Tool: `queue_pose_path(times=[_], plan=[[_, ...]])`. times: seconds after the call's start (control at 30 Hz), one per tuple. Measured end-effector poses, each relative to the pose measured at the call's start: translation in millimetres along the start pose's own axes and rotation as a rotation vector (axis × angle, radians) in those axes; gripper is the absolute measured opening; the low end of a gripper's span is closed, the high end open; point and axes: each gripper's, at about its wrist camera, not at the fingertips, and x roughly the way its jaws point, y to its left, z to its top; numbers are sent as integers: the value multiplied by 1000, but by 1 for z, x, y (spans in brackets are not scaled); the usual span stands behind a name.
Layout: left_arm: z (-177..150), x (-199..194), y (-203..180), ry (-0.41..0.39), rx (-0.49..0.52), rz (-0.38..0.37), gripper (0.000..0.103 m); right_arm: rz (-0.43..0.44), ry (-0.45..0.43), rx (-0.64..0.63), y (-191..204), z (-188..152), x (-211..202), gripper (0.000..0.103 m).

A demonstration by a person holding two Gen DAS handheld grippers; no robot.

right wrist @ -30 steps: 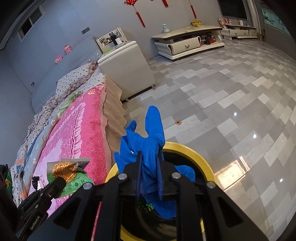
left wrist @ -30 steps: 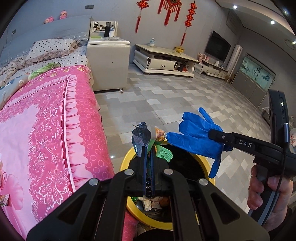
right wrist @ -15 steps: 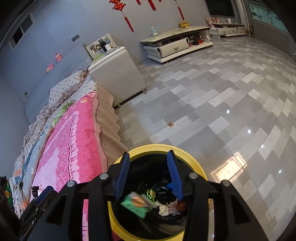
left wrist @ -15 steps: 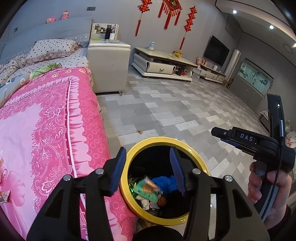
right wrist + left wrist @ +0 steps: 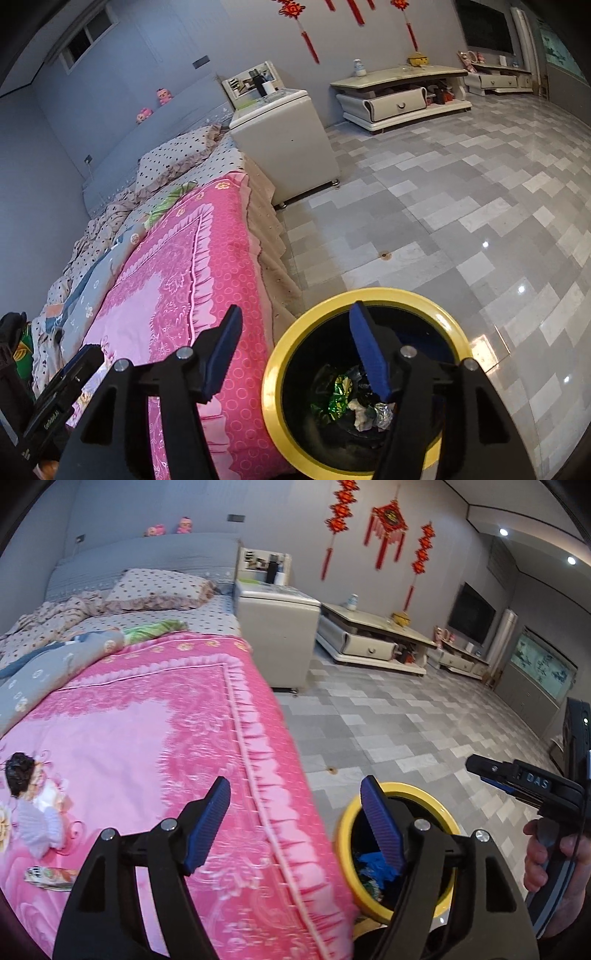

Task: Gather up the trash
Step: 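Move both tools back over the bed toward the remaining items, then grasp black plastic bag with left tool while right tool grasps white mesh net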

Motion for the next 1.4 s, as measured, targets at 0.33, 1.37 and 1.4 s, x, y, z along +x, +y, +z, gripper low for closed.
queue_pose_path(times=[0.33,1.37,1.4], plan=[[4,-38,123,-47,-115,152,70,85,34,-175,101,-8,16,62],[-20,-10,430,61,-285,481,71,342,332,-685,412,-190,139,64],[-19,-8,432,59,-281,475,71,344,337,-681,415,-192,143,67]])
